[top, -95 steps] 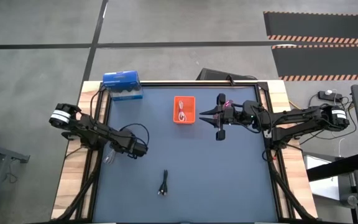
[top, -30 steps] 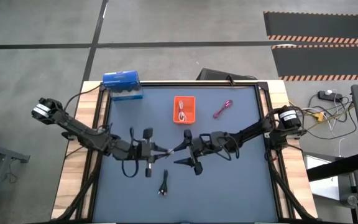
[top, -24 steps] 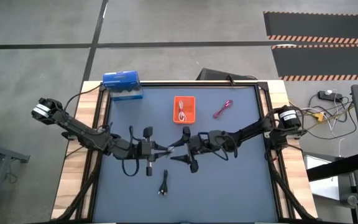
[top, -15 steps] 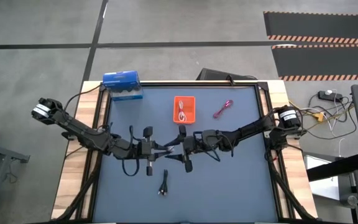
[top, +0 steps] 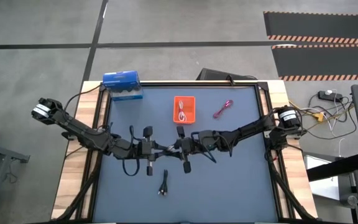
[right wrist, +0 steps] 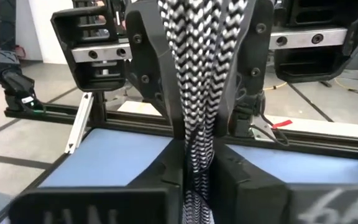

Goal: Pick and place USB-C Cables
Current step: Put the black white charger cable into the orange bin

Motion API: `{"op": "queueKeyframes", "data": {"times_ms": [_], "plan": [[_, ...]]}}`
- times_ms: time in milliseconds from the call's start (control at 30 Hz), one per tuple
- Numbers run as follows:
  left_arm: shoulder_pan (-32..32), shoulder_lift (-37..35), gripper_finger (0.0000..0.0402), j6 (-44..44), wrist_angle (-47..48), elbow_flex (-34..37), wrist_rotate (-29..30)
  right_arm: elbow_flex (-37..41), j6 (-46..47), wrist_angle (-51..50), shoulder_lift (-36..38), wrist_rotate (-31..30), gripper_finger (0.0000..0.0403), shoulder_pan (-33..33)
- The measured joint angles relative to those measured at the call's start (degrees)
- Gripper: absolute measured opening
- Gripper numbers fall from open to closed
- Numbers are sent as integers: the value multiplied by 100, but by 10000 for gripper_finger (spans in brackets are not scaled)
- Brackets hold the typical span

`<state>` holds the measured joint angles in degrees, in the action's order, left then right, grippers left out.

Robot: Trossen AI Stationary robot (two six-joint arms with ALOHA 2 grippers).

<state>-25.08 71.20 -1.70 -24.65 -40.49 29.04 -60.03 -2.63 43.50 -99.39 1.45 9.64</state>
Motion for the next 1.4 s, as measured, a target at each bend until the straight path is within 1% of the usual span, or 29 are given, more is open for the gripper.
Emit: {"op": "queueKeyframes", "data": {"times_ms": [67, 167, 333, 533, 633, 800, 900, 1000, 1100, 1200, 1300, 1400], "plan": [[0, 0, 15, 11, -6, 0, 0, 0, 24, -1, 0, 0, 20, -1], [0, 0, 18, 121, -2, 0, 2, -2, 55, -14, 0, 1, 21, -1], [0, -2, 40, 184, 64, 0, 2, -31, 266, -115, 0, 4, 23, -1], [-1, -70, 99, 138, 179, 0, -2, -35, 435, -176, 0, -2, 23, -1], [-2, -212, 135, 134, 483, 0, -4, -35, 516, -329, 12, -20, 23, -1], [-4, -497, 190, 137, 1294, 0, -4, -35, 861, -710, 81, -485, 23, 21], [-9, -724, 210, 140, 1749, 0, -5, -37, 1254, -1051, 98, -623, 23, 21], [-9, -941, 218, 108, 2134, 0, -7, -37, 1720, -1360, 118, -758, 23, 21], [-7, -1185, 219, -71, 2339, 0, -2, -88, 2051, -1767, 170, -1153, 23, 22], [-4, -1378, 219, -210, 2499, 0, 24, -306, 2443, -2537, 224, -1450, 23, 8], [-4, -1587, 219, -225, 2590, -1, 223, -731, 2907, -3680, 285, -1763, 23, 8], [-4, -1728, 219, -206, 2846, 0, 455, -1317, 3378, -4932, 294, -2021, 23, 8]]}}
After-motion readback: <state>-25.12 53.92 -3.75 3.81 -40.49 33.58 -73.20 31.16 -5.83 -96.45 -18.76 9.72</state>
